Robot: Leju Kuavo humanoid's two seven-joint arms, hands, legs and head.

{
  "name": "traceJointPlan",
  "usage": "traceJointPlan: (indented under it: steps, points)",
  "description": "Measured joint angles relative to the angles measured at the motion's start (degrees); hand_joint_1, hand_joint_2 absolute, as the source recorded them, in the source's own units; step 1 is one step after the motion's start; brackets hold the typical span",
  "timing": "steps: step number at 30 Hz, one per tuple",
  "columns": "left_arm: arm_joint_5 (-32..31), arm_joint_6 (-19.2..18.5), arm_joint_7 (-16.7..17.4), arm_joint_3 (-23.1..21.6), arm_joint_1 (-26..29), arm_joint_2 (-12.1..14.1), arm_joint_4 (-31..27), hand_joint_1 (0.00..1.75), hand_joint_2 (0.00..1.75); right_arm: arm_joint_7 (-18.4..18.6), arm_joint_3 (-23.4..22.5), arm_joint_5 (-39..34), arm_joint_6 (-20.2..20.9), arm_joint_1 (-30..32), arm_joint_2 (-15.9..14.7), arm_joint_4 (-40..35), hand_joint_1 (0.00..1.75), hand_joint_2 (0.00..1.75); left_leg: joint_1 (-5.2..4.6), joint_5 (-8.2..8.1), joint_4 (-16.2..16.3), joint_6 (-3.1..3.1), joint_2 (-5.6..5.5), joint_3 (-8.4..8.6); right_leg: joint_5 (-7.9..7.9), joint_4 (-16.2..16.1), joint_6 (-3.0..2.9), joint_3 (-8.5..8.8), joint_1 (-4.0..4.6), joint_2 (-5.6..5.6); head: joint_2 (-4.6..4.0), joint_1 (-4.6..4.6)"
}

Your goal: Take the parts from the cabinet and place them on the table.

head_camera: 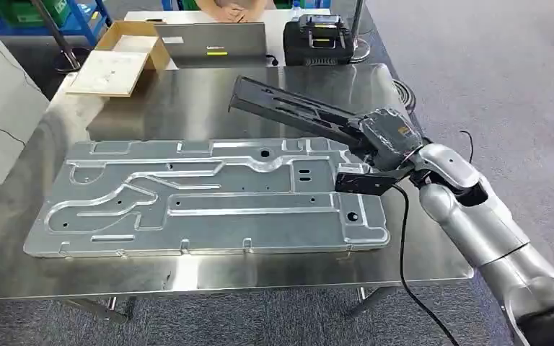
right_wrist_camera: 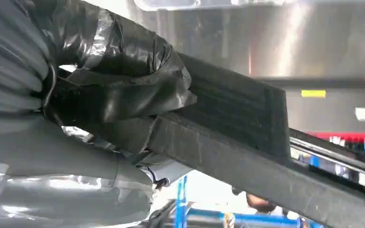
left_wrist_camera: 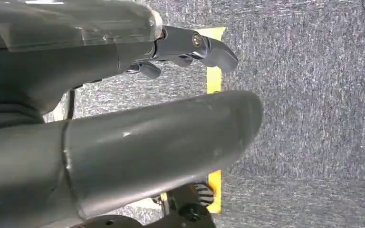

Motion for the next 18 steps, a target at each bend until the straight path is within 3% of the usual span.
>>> traceJointPlan:
  steps: [2, 3, 4, 5, 7, 8, 9, 10, 11, 13, 14, 15, 17, 18]
  points:
    - [-0.1, 0.0, 0.1, 0.0, 0.0, 0.0, 0.0, 0.0, 0.0, -0.1, 2.9, 1.9, 1.8, -1.8, 1.1, 1.6, 1.75, 1.75, -0.19, 0.06, 0.0, 0.38, 0.03, -0.12, 0.16, -0.1, 0.42, -0.02, -0.12, 0.08, 0.0, 0.02]
    - [-0.2, -0.1, 0.1, 0.0, -0.2, 0.0, 0.0, 0.0, 0.0, -0.1, 4.8, 2.7, 2.3, -2.7, 1.8, 2.8, 1.75, 1.75, 0.04, 0.39, -0.3, 0.89, 0.13, -0.02, 0.07, -0.1, 0.76, -0.03, -0.14, 0.2, 0.0, 0.02]
    - [-0.5, -0.3, 0.1, -0.1, -0.3, 0.0, 0.0, 0.0, 0.0, 0.2, 6.5, 3.3, 2.6, -3.5, 2.7, 3.9, 1.75, 1.75, 0.22, 0.6, -0.5, 1.21, 0.22, 0.17, -0.79, 0.8, 1.03, -0.29, -0.41, -0.01, 0.0, 0.04]
    - [-0.5, -0.4, 0.1, -0.2, -0.5, 0.0, 0.0, 0.0, 0.0, 0.4, 8.2, 3.8, 3.0, -4.6, 3.5, 5.1, 1.75, 1.75, 0.23, 0.61, -0.5, 1.43, 0.28, 0.12, -2.77, 3.6, 1.27, -1.64, -0.41, -0.1, 0.0, 0.04]
    - [-0.6, -0.7, 0.0, -0.3, -0.9, 0.0, 0.0, 0.0, 0.0, 1.0, 11.8, 4.7, 4.0, -6.4, 6.4, 8.0, 1.75, 1.75, 0.19, 0.59, -0.5, 1.48, 0.43, 0.07, -7.33, 13.1, 1.7, -5.98, -0.64, -0.12, 0.0, 0.02]
    - [-0.7, -0.9, -0.1, -0.4, -1.1, 0.0, 0.0, 0.0, 0.0, 1.5, 14.0, 4.8, 4.4, -7.0, 7.5, 9.7, 1.75, 1.75, 0.2, 0.59, -0.5, 1.48, 0.42, 0.07, -8.61, 17.3, 1.82, -7.99, -0.72, -0.11, 0.0, 0.04]
    - [-0.7, -1.0, -0.2, -0.4, -1.2, 0.0, 0.0, 0.0, 1.75, 1.7, 15.9, 4.7, 4.6, -7.3, 8.3, 10.9, 0.0, 0.0, 0.24, 0.56, -0.5, 1.5, 0.35, 0.12, -8.38, 18.8, 1.9, -8.82, -0.87, -0.13, 0.0, 0.04]
    - [-0.7, -1.1, -0.2, -0.4, -1.2, 0.0, 0.0, 0.0, 1.75, 1.9, 17.4, 4.5, 4.5, -7.7, 9.0, 12.2, 0.0, 0.0, 0.27, 0.5, -0.4, 1.48, 0.16, 0.24, -6.86, 17.5, 1.87, -8.36, -1.0, -0.15, 0.0, 0.04]
    - [-0.7, -1.3, -0.3, -0.5, -1.1, -0.1, 0.0, 0.0, 1.75, 2.1, 18.6, 4.1, 4.5, -8.0, 9.7, 13.4, 0.0, 0.0, 0.32, 0.4, -0.4, 1.39, -0.03, 0.41, -4.27, 13.7, 1.75, -6.6, -1.04, -0.15, 0.0, 0.04]
    - [-1.2, -2.2, -1.9, -0.8, -1.1, -0.1, 0.0, 0.0, 1.75, 2.8, 20.3, 2.2, 8.7, -9.5, 10.9, 15.8, 0.0, 0.0, 0.36, 0.06, -0.5, 0.95, -0.2, 0.83, 1.32, 2.4, 1.15, -1.4, -0.94, -0.17, 0.0, 0.04]
    - [-1.3, -2.5, -2.9, -1.1, -1.2, -0.1, 0.0, 0.0, 1.75, 3.0, 21.3, 1.2, 11.8, -10.2, 11.5, 17.7, 0.0, 0.0, 0.24, 0.01, -0.5, 0.64, -0.2, 0.74, 0.49, 1.3, 0.8, -0.72, -0.41, -0.18, 0.0, 0.02]
    - [-1.4, -2.7, -3.4, -1.4, -1.3, -0.2, 0.0, 0.0, 1.75, 2.3, 22.7, 0.8, 12.2, -10.3, 12.3, 19.9, 0.0, 0.0, 0.15, 0.1, -0.4, 0.26, -0.27, 0.51, 0.41, 0.2, 0.46, -0.55, -0.17, -0.17, 0.0, 0.04]
    - [-1.6, -2.6, -3.5, -1.6, -1.4, -0.2, 0.0, 0.0, 1.75, 0.4, 25.0, 0.4, 8.3, -9.3, 13.9, 25.2, 0.0, 0.0, 0.39, 0.29, -1.1, -0.44, -0.24, 0.81, 0.28, 0.0, 0.09, -0.42, 0.14, -0.13, 0.0, 0.04]
    - [-1.6, -2.6, -3.5, -1.7, -1.4, -0.3, 0.0, 0.0, 1.75, -0.4, 25.5, 0.0, 6.7, -9.3, 14.4, 27.2, 0.0, 0.0, 0.27, 0.38, -1.5, -0.93, -0.25, 1.12, 0.58, -0.8, -0.38, -0.08, -0.05, -0.12, 0.0, 0.04]
